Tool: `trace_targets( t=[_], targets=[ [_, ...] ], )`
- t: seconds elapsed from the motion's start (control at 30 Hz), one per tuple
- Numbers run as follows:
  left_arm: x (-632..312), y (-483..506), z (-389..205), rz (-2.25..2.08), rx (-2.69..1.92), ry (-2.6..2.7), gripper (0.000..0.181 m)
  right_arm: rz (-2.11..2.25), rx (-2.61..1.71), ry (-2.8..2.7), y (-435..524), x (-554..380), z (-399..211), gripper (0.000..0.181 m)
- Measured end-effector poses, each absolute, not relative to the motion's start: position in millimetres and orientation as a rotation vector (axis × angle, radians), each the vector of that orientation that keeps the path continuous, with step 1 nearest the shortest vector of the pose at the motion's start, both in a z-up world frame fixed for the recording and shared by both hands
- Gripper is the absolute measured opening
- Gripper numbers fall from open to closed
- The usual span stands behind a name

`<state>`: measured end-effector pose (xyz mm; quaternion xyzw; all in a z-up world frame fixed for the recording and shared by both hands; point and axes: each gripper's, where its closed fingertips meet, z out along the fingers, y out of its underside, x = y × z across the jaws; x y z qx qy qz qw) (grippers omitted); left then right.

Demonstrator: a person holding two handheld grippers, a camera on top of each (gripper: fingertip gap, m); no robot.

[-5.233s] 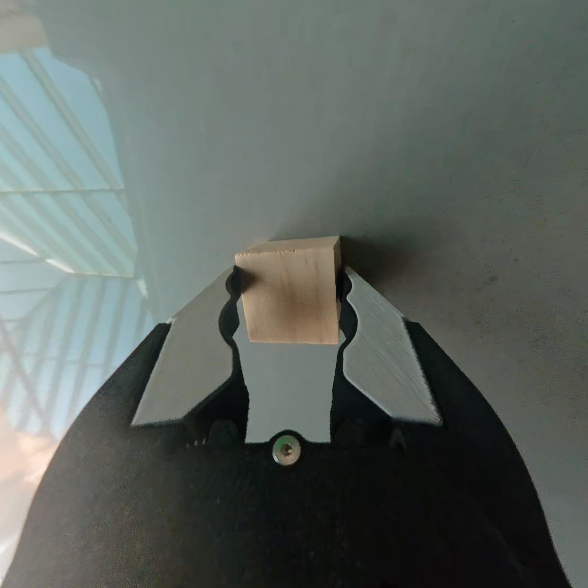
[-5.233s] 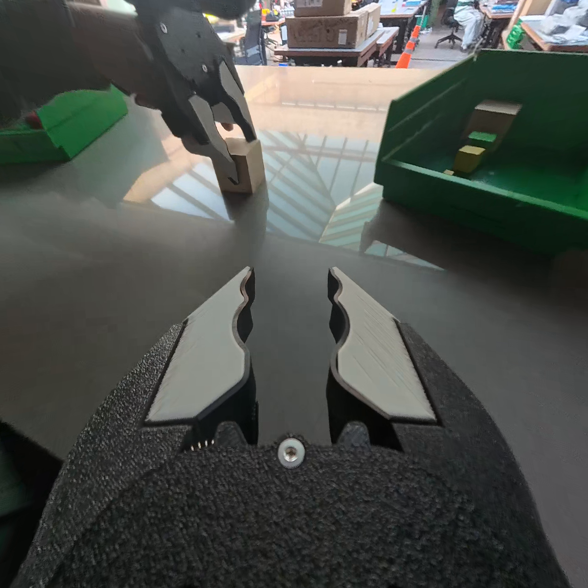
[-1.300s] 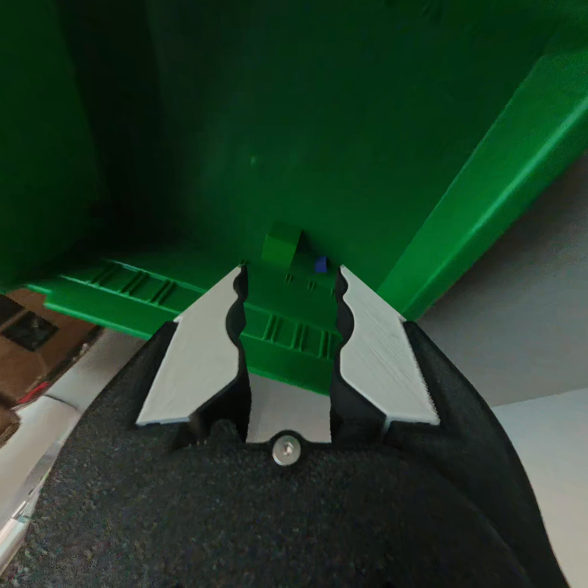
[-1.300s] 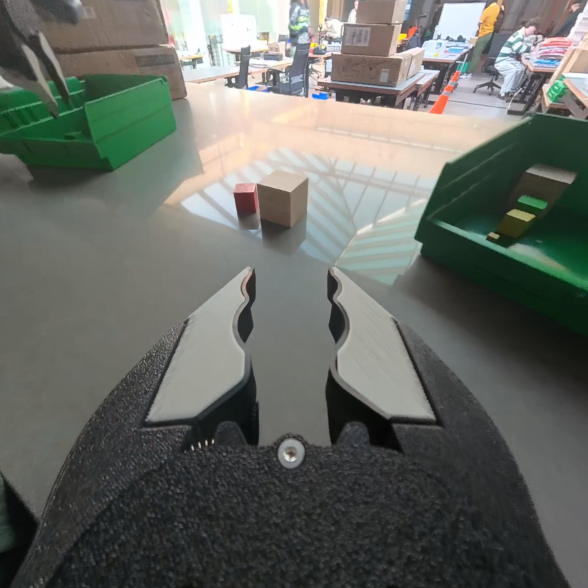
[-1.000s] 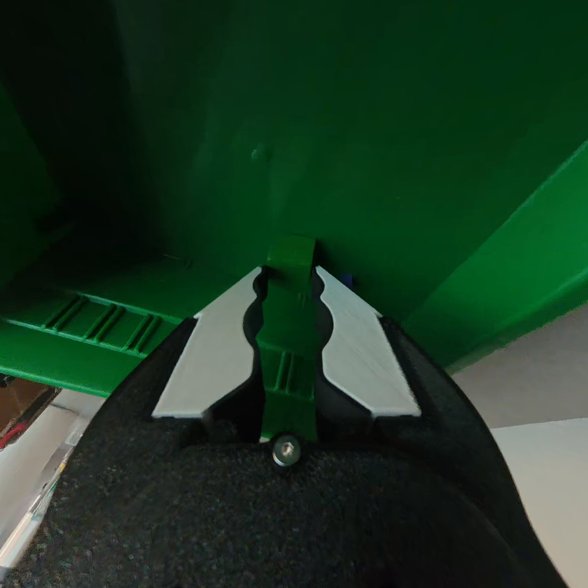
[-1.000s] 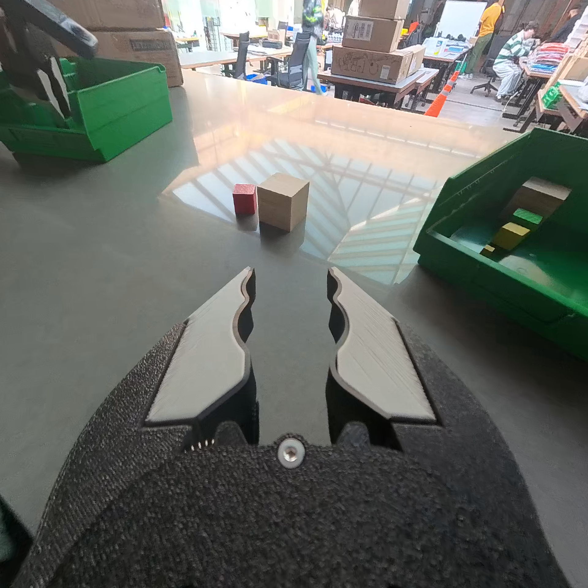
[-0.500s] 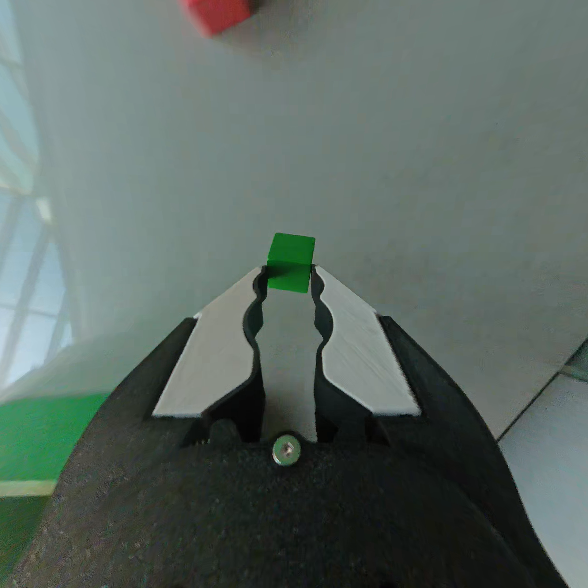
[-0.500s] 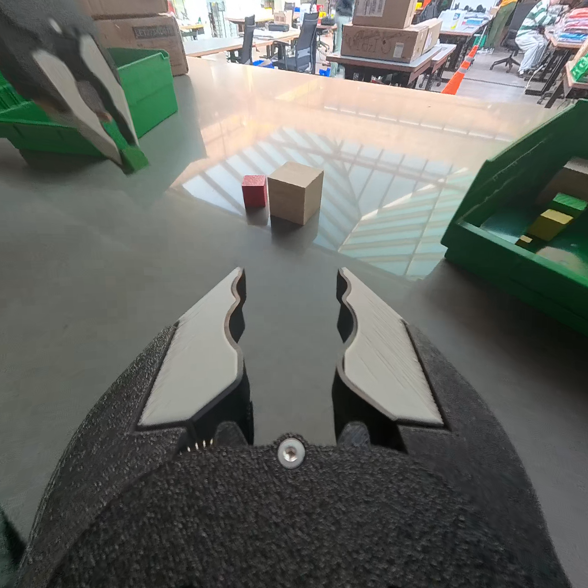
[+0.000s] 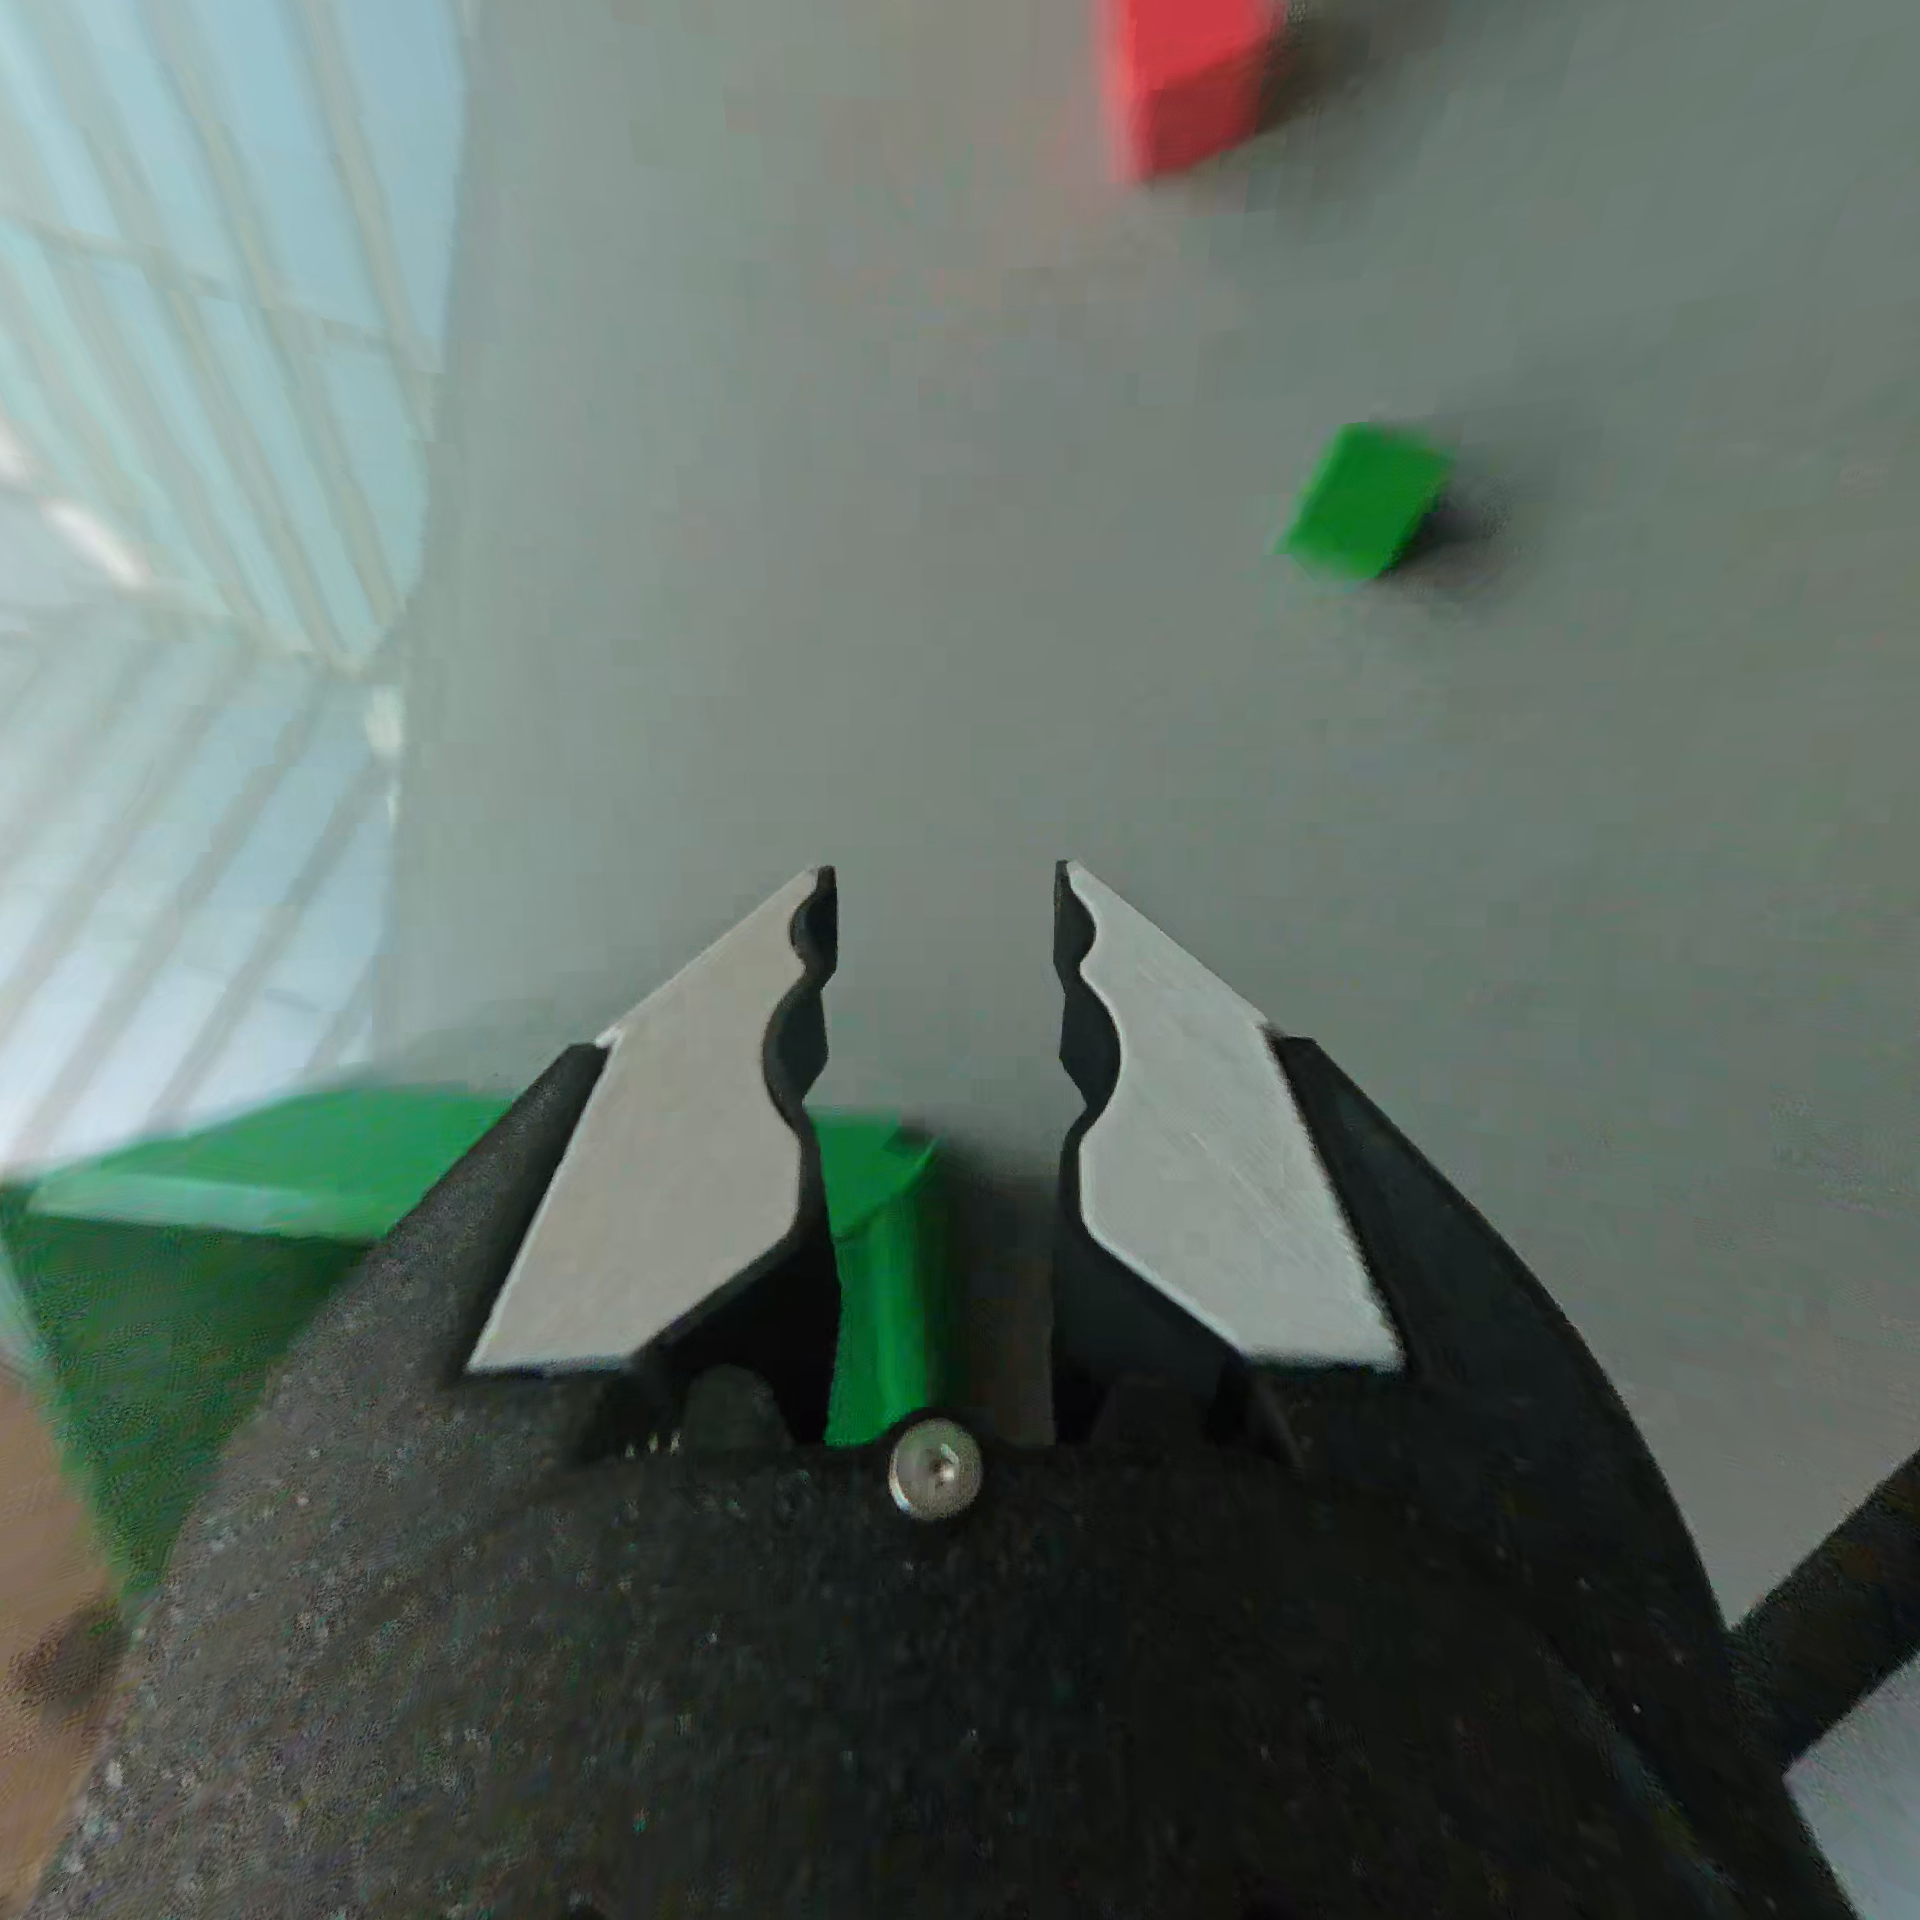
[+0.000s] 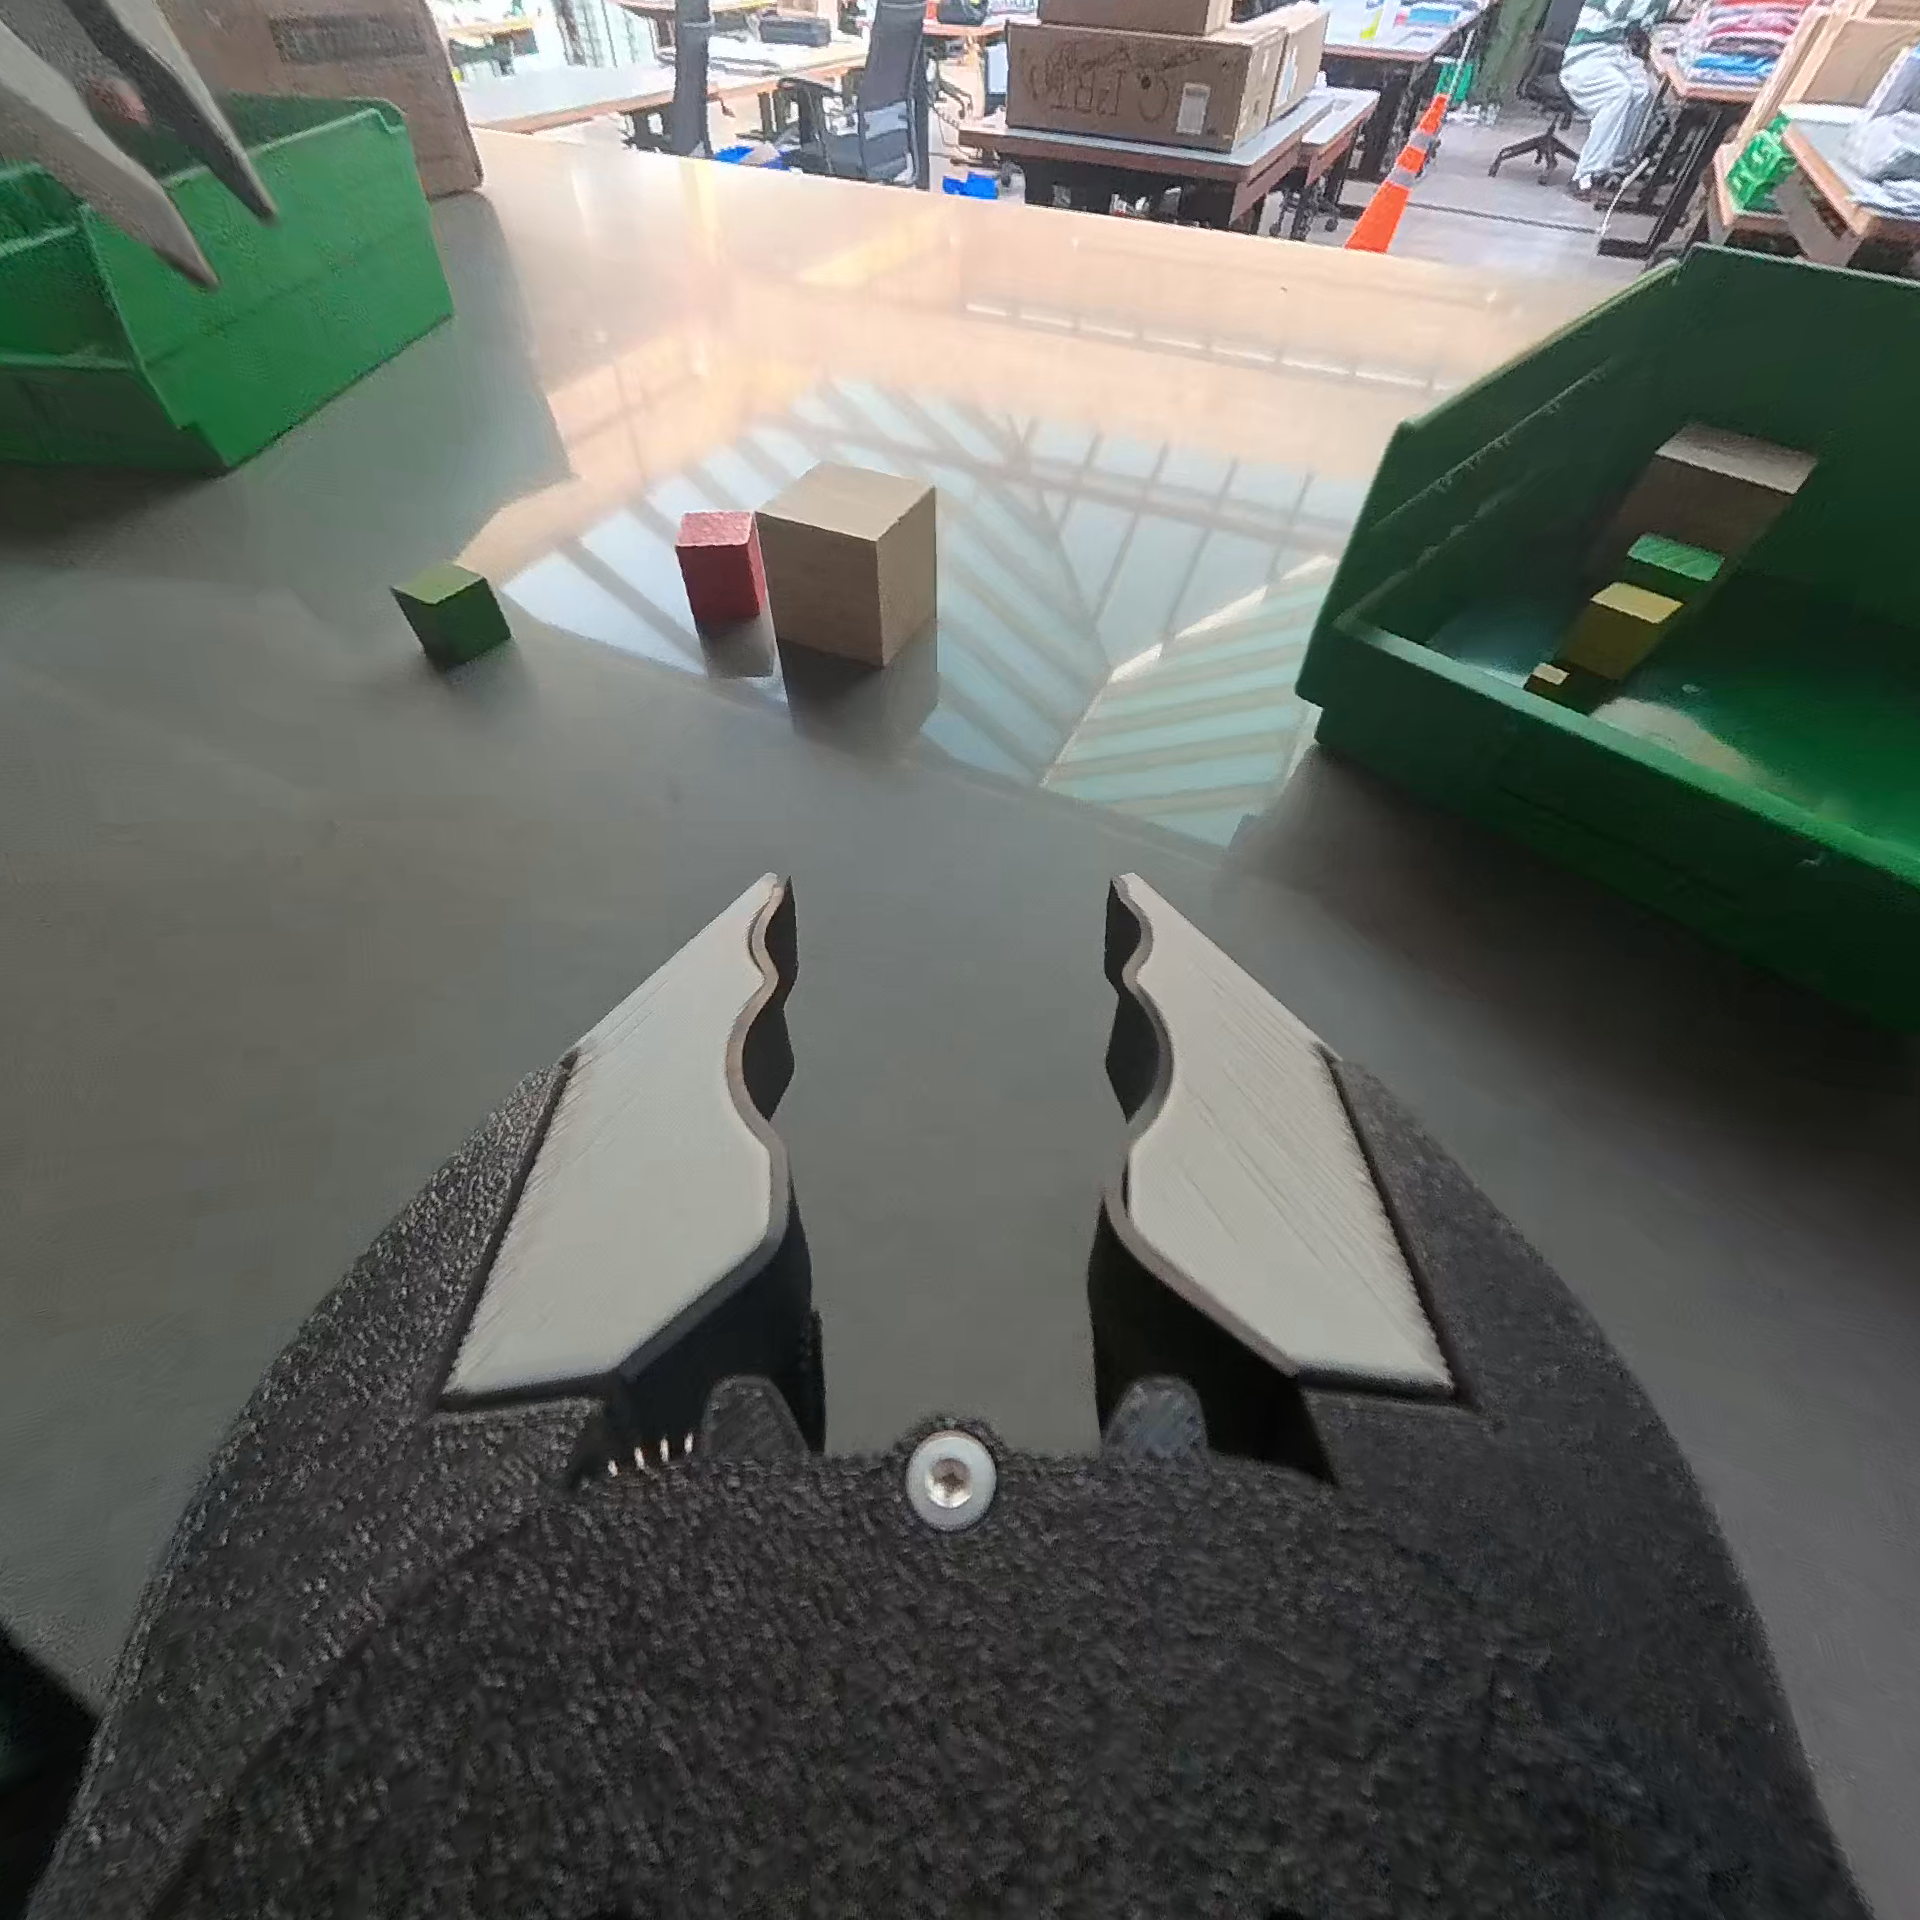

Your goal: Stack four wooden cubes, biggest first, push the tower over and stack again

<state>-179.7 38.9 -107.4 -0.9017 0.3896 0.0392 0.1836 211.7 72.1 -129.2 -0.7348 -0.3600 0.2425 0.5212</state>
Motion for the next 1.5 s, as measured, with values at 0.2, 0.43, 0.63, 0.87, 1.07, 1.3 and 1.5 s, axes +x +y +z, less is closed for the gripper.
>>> trace_targets(
  t=[0.2, 0.43, 0.63, 0.87, 1.07, 1.3, 1.5],
  targets=[
    [-343, -9, -99, 0.29, -2.79, 0.941, 0.054, 0.624, -1.738, -0.868, 79, 200, -130, 0.059],
    [-434, -79, -178, 0.323, -3.217, 0.799, 0.048, 0.611, -1.723, -0.923, 79, 190, -128, 0.059],
    [-436, -84, -200, 0.251, -3.265, 0.784, 0.032, 0.604, -1.739, -0.915, 81, 193, -130, 0.058],
    [-429, -85, -204, 0.164, -3.323, 0.747, 0.009, 0.596, -1.741, -0.918, 78, 192, -131, 0.058],
    [-362, -42, -126, 0.236, -3.049, 0.913, 0.009, 0.593, -1.72, -0.89, 78, 196, -124, 0.057],
    [-154, -22, -107, 0.018, -2.661, 1.441, 0.009, 0.635, -1.676, -0.932, 70, 176, -119, 0.056],
    [-19, 2, -164, -0.11, -2.504, 1.703, 0.009, 0.634, -1.643, -0.963, 59, 174, -110, 0.056]
  ],
)
